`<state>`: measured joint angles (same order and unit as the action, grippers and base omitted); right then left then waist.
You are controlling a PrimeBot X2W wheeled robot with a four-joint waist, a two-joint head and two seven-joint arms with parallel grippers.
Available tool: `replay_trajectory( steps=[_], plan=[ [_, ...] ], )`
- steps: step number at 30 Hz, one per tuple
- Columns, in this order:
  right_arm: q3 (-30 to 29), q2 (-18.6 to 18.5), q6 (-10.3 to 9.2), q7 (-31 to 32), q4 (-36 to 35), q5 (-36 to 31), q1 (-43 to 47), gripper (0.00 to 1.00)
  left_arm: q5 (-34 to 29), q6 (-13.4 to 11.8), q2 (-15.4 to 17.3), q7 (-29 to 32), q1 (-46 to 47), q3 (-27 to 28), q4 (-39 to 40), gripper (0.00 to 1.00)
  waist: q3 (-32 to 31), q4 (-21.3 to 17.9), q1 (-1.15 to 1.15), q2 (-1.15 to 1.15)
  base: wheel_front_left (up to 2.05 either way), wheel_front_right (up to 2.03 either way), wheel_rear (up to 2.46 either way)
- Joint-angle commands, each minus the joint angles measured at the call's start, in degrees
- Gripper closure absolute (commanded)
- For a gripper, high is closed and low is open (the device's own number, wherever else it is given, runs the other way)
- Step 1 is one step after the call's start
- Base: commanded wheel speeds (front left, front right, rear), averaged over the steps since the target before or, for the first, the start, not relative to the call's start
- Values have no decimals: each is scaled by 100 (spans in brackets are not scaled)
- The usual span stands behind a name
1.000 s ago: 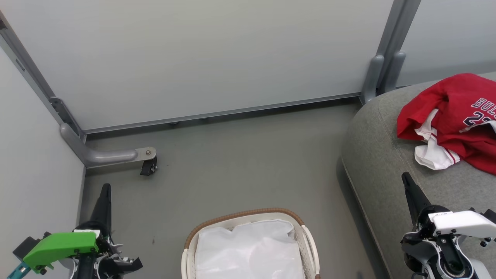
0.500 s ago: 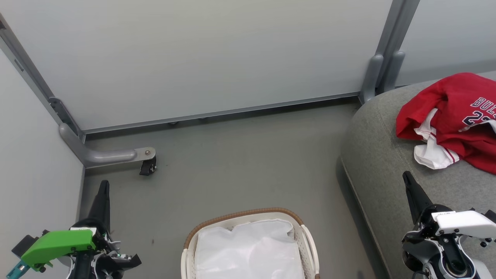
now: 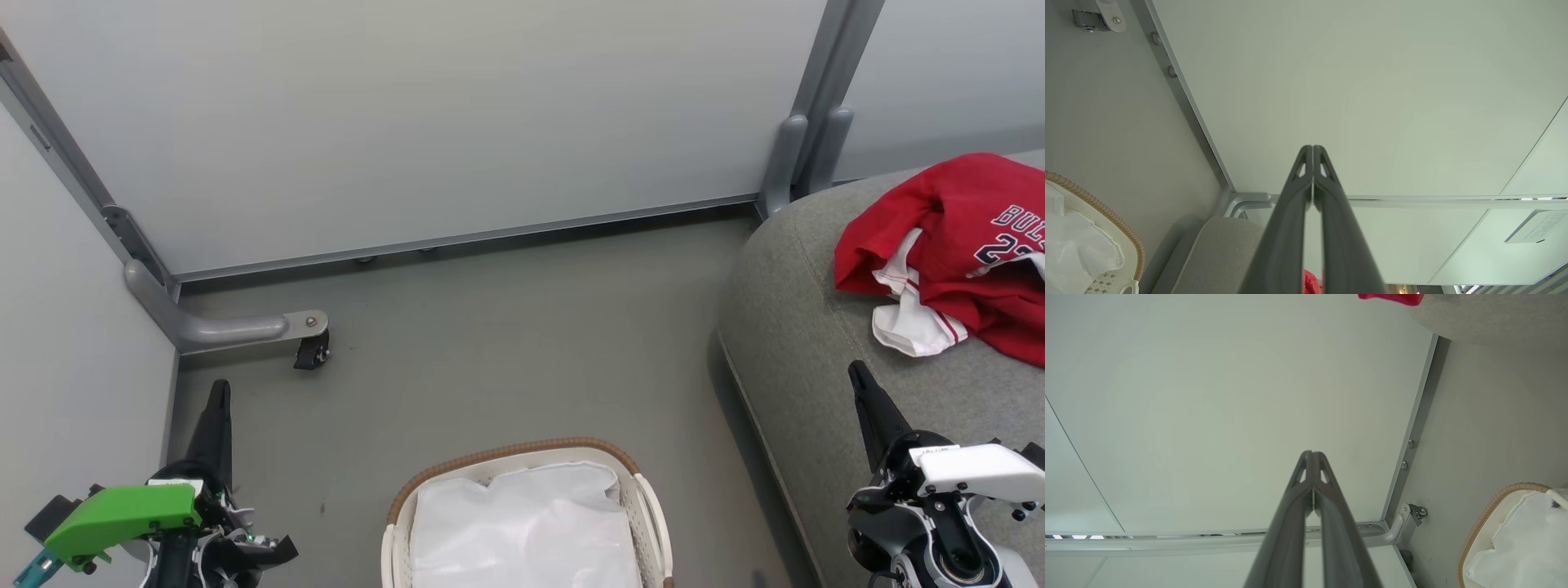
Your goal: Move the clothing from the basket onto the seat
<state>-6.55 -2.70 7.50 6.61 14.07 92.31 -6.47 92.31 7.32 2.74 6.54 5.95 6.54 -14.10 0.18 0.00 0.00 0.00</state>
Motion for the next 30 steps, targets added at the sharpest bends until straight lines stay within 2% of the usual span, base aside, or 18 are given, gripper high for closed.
replay_trajectory(
  steps=[1,30],
  plan=[
    [-10,-34,-3,8,-18,19,51,100,19,37,25,19,61,13,11,100,0,0,0,0,0,0,0],
    [-10,-34,-2,7,-18,20,51,100,20,37,25,18,61,12,11,100,0,0,0,0,0,0,0]
  ],
)
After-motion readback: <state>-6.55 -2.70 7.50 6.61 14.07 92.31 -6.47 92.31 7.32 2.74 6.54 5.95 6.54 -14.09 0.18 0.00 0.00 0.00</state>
